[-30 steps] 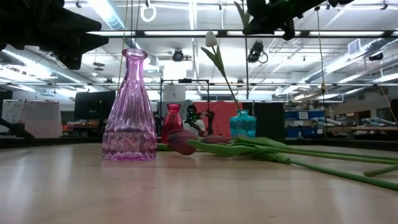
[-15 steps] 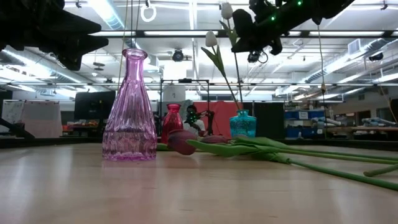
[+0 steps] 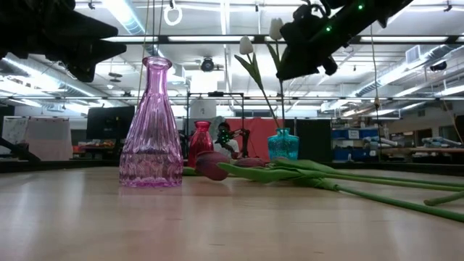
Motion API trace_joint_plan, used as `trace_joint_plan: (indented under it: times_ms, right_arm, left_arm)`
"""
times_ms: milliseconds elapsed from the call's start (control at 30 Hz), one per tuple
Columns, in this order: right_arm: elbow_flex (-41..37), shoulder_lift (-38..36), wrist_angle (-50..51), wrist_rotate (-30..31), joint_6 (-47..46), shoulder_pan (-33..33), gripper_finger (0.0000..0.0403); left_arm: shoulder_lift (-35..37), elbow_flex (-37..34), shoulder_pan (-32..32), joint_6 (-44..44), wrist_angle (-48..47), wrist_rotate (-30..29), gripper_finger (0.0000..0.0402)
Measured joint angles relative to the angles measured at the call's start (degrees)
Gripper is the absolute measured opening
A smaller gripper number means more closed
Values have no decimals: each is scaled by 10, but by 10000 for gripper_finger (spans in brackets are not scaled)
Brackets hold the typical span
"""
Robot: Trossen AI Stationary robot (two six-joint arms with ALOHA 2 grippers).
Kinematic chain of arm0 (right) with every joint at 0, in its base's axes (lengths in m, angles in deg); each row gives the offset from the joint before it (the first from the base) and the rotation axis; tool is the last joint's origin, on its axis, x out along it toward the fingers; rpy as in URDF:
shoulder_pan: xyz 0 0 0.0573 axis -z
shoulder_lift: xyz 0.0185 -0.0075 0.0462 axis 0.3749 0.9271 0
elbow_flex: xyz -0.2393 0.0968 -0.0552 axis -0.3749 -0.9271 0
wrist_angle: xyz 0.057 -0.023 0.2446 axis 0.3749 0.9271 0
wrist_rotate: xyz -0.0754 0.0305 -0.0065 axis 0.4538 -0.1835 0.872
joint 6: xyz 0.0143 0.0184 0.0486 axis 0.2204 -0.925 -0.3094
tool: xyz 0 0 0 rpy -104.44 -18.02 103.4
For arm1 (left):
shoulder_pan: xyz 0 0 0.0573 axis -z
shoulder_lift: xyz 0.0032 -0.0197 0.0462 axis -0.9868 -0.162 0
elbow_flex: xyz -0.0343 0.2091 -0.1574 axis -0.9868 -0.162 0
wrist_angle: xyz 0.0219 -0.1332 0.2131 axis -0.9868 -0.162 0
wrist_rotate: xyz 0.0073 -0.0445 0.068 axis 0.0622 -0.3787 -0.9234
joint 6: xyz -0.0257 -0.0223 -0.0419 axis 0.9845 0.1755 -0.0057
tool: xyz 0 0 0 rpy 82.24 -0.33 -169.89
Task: Sort flowers into vase by color
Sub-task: Put the left white flower into the blue vase, then put the white flower into the blue vase
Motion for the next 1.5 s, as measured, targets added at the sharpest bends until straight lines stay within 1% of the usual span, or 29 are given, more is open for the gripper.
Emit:
trace_joint_plan:
  times_ms: [100,233,367,467,567,633,767,933,1033,1167,1267,1333,1433,1500]
  right_arm:
    - [15,-4,85,-25,-53,1,140]
    - [46,-4,219,-65,-155,2,152]
    - [74,-4,332,-154,-304,-8,151]
    - [76,3,422,-234,-435,-29,150]
    - [75,9,512,-299,-531,-57,150]
    - [75,12,562,-321,-579,-82,150]
    - [75,16,620,-354,-691,-132,151]
    - [72,32,660,-408,-817,-195,151]
    - [57,43,649,-447,-881,-227,151]
    - [26,51,610,-467,-982,-269,151]
    - [5,51,592,-465,-1058,-292,151]
    - [-6,50,593,-451,-1099,-301,151]
    - [-25,50,590,-445,-1149,-309,151]
    - [-40,50,581,-449,-1178,-313,151]
  left_arm:
    - [0,0,0,-7,3,0,188]
    - [0,0,0,-7,3,0,188]
    - [0,0,0,-7,3,0,188]
    - [0,0,0,-5,-1,9,188]
    - [0,0,0,-9,-8,25,188]
    - [0,0,0,-9,-8,32,188]
    - [0,0,0,-9,-7,43,188]
    - [0,0,0,-10,-2,46,188]
    - [0,0,0,-10,-5,50,188]
    - [0,0,0,-10,-7,69,188]
    - [0,0,0,-9,-9,97,188]
    - [0,0,0,-7,-10,128,188]
    - [0,0,1,-8,-13,175,188]
    - [0,0,1,-8,-23,191,188]
